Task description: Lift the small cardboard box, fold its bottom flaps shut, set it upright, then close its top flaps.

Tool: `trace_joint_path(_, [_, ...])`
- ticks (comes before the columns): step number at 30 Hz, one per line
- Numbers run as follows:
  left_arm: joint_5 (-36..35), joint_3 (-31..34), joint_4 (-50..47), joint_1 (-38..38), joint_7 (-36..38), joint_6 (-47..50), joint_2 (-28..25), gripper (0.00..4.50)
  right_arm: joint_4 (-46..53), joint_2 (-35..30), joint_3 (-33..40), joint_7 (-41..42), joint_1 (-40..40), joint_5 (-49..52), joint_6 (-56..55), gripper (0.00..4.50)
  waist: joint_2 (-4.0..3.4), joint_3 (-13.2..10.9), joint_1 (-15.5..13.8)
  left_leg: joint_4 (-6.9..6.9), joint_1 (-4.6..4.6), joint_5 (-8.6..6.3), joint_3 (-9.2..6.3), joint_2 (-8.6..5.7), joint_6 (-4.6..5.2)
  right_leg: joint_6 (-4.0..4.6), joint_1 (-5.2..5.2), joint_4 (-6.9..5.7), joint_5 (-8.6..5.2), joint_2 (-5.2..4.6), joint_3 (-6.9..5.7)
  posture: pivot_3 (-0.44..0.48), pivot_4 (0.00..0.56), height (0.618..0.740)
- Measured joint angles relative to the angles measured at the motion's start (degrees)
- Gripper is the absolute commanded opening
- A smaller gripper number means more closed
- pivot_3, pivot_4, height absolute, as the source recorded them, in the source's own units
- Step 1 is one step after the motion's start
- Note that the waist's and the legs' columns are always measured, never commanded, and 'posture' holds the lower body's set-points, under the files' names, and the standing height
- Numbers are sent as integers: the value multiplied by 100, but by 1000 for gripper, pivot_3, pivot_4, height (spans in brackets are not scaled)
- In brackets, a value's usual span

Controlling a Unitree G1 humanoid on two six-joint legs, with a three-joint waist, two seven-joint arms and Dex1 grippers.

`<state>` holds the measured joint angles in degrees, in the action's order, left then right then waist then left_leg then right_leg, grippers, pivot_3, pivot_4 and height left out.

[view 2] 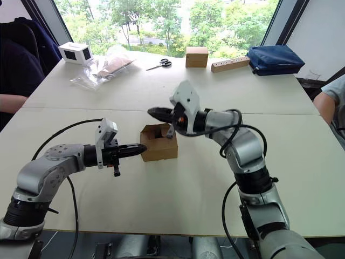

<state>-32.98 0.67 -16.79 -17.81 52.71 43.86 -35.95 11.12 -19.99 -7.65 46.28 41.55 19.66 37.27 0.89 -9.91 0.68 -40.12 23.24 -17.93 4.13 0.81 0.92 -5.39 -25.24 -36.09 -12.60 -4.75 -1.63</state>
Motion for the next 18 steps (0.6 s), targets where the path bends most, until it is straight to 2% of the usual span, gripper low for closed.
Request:
trace_joint_path(6, [8, -20, 79, 3, -43, -101, 5, 48, -1304, -67, -810, -253, 464, -1050, -662, 0, 0, 0, 22, 2, 0, 4, 5, -1, -7, 0, -4, -1, 0, 1, 2, 0, 150, 740])
trace_joint_path(10, [11, -60, 82, 6, -67, -166, 8, 48, -1925, 80, -1011, -302, 582, -1325, -935, 0, 0, 0, 4, 3, 2, 14, 5, -1, -24, 0, -3, 0, 0, -1, 2, 0, 150, 740])
trace_joint_path(18, [71, -106, 158, -12, -96, -288, 5, 48, -1209, -105, -1125, 312, 117, -1193, -766, 0, 0, 0, 7, 3, -1, 1, 2, -1, -1, 0, -1, -1, 0, -2, 1, 0, 150, 740])
